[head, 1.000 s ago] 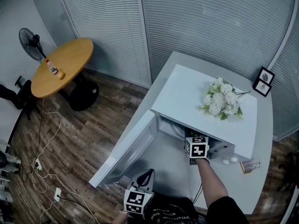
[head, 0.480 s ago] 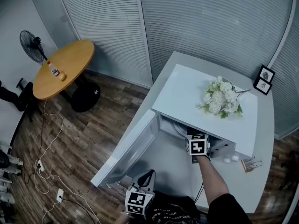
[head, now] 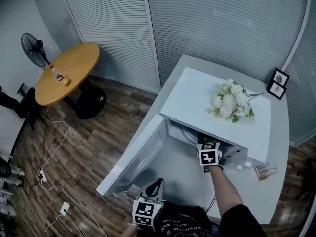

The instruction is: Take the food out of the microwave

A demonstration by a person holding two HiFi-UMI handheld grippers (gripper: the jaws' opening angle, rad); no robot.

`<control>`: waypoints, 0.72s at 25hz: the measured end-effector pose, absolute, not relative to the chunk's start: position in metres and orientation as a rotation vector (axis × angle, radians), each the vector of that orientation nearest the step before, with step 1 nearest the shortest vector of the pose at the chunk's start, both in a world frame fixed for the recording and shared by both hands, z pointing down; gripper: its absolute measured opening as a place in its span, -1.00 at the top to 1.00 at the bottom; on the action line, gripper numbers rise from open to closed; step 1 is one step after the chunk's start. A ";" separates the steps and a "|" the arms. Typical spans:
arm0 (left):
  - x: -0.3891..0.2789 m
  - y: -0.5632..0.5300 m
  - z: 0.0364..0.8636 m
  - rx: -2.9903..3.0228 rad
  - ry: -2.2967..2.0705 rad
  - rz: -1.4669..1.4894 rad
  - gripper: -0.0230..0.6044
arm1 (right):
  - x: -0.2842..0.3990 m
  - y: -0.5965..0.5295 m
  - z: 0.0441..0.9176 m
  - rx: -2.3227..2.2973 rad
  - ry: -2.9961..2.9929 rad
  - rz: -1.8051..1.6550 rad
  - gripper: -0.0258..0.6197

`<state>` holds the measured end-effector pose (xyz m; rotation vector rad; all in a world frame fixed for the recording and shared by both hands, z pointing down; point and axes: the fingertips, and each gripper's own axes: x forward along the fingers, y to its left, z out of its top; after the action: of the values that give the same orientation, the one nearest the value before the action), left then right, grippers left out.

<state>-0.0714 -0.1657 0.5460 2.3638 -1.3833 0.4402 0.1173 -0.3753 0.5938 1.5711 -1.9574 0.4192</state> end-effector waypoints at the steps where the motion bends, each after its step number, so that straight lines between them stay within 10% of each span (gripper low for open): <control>1: -0.071 -0.165 0.546 2.367 -1.381 0.439 0.90 | 0.118 -0.373 0.594 1.568 -1.952 0.421 0.53; 18: -0.064 -0.168 0.542 2.417 -1.329 0.388 0.90 | 0.119 -0.349 0.567 1.615 -1.964 0.379 0.53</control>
<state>-0.0642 -0.1680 0.5424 2.4172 -1.3286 0.3880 0.1191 -0.3488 0.5671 1.6148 -1.9641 0.3786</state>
